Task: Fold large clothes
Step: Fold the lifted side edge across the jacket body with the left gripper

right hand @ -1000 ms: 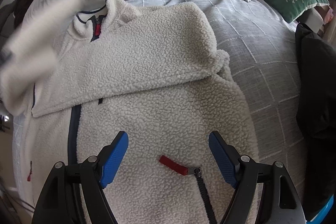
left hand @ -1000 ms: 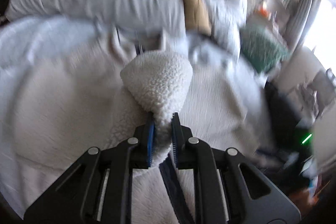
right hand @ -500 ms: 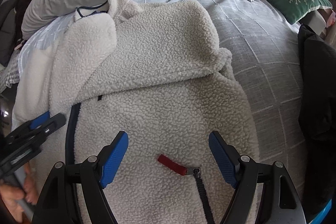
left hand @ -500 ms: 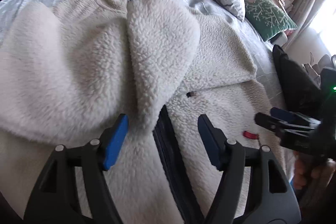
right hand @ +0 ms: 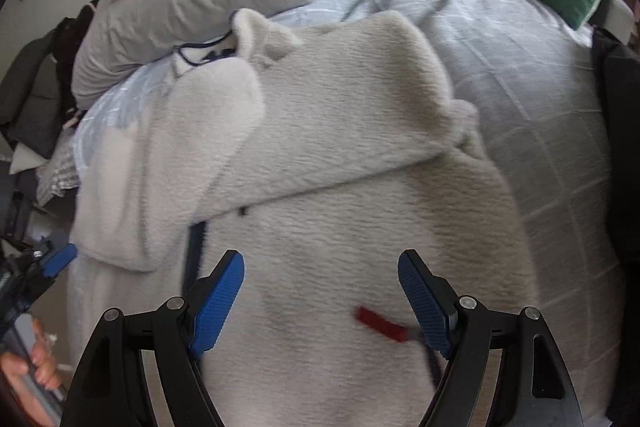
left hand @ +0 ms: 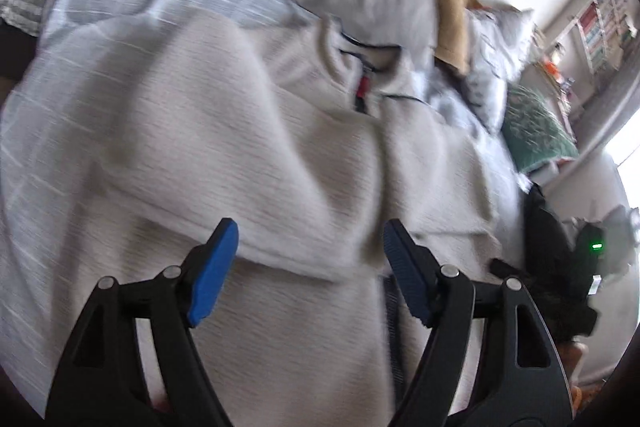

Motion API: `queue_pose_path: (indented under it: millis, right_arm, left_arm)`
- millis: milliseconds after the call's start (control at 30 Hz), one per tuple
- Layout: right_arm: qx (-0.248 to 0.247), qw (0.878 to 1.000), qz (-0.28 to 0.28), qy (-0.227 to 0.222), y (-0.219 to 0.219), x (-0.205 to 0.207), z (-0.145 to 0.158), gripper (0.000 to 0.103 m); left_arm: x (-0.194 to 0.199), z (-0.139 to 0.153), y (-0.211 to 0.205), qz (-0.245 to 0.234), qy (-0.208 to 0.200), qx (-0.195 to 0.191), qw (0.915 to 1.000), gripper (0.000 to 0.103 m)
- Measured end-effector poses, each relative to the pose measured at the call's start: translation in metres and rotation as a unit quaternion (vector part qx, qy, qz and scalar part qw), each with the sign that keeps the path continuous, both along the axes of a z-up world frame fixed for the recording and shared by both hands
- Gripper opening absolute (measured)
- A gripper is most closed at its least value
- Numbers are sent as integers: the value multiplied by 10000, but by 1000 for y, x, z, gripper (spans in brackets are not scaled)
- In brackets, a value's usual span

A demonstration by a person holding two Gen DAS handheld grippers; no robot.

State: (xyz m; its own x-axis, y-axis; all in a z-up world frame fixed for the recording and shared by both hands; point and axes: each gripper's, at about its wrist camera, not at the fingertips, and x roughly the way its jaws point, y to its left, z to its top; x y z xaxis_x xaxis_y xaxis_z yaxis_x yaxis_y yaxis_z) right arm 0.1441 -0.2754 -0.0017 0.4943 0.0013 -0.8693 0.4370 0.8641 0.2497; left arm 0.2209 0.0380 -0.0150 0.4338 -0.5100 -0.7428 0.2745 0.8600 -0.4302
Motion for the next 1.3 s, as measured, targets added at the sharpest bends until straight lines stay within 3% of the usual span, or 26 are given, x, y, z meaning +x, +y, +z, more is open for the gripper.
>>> queue_pose_path:
  millis: [67, 200, 367, 533, 733, 900, 1000, 1067, 1133, 1233, 1300]
  right_arm:
    - [148, 9999, 50, -68, 8, 16, 2, 81]
    - [222, 9987, 365, -263, 41, 60, 8, 82]
    - [-409, 9965, 733, -25, 85, 119, -3, 82]
    - [-1045, 9917, 684, 297, 90, 139, -26, 81]
    - [-758, 9959, 299, 386, 37, 106, -29, 81]
    - [-840, 9949, -3, 563, -1, 66, -16, 80]
    - [-386, 9986, -211, 293, -30, 33, -6, 81]
    - [165, 9989, -414, -140, -48, 3, -1, 81]
    - [583, 9968, -499, -236, -65, -14, -1, 81]
    - [573, 9943, -741, -509, -84, -29, 14, 81]
    - [919, 9889, -844, -811, -94, -36, 19, 81]
  left_arm:
    - [11, -8, 14, 262, 17, -11, 9997, 75]
    - [26, -20, 25, 376, 345, -503, 9974, 71]
    - [30, -32, 13, 276, 411, -194, 9986, 71]
    - [31, -48, 9, 188, 658, -54, 9976, 71]
    - [31, -60, 4, 97, 868, 184, 9960, 71]
    - [28, -69, -1, 40, 986, 412, 9943, 71]
    - [25, -64, -2, 26, 991, 416, 9942, 71]
    - [23, -61, -4, -25, 1050, 339, 9939, 71]
    - [20, -57, -5, -57, 1069, 296, 9938, 71]
    - [14, -44, -7, -120, 884, 252, 9957, 71]
    - [12, -36, -7, -137, 719, 230, 9971, 71]
